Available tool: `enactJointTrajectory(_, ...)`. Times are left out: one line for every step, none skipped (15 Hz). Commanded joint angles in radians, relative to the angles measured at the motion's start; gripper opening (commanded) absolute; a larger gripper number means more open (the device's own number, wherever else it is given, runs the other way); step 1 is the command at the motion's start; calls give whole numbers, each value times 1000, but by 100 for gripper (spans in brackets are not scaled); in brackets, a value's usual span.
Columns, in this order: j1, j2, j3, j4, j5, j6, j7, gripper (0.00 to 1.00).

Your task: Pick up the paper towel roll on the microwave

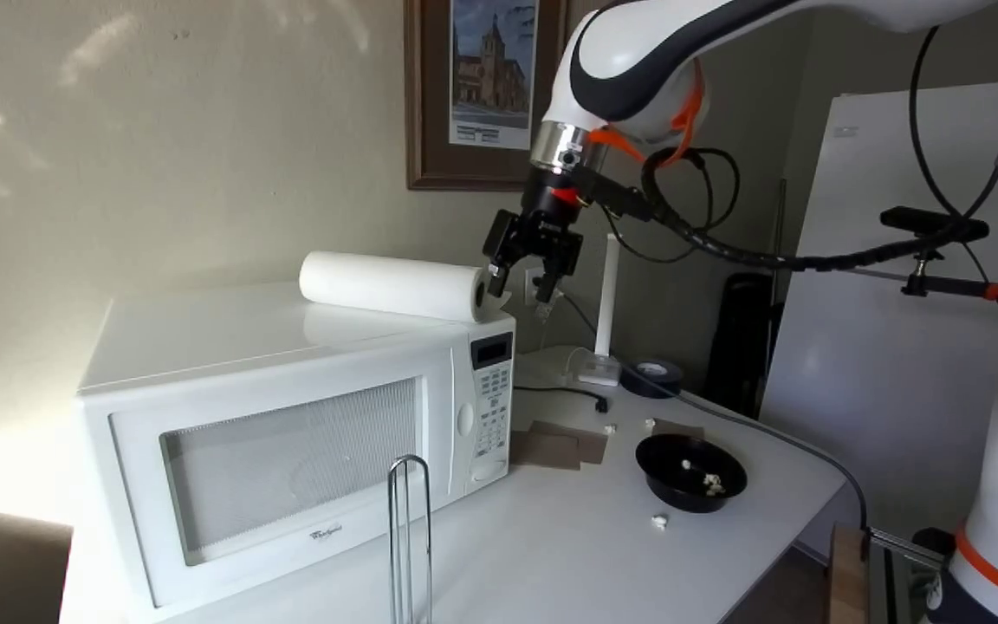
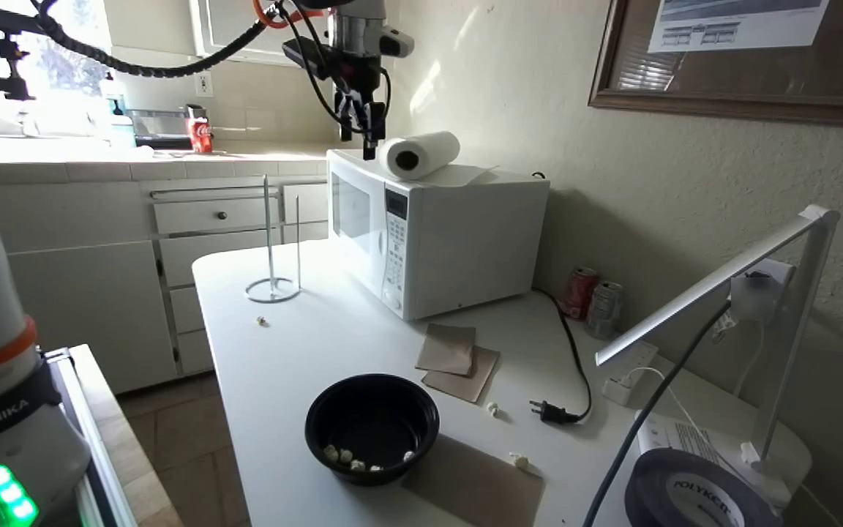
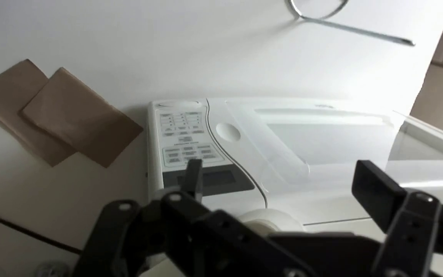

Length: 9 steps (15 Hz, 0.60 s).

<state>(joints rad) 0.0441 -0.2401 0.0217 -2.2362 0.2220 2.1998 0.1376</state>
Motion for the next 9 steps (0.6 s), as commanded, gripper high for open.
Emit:
enactJointTrajectory(-7, 25, 0, -6, 63, 109, 61, 100)
enactJointTrajectory(-6, 30, -3, -5, 83, 133, 63, 100)
enactJointTrajectory(-7, 36, -3, -6, 94, 157, 70, 100)
enactJointTrajectory(-5, 41, -6, -8, 115, 188, 69, 100)
enactJointTrajectory(-3, 48, -8, -8, 135, 208, 67, 100)
enactJointTrajectory(-3, 54, -9, -9, 151, 233, 67, 100)
enactJointTrajectory(0, 61, -12, -9, 174, 250, 59, 100)
enactJointTrajectory(3, 68, -15, -8, 200, 269, 49, 100)
enactJointTrajectory(4, 74, -16, -8, 222, 287, 44, 100)
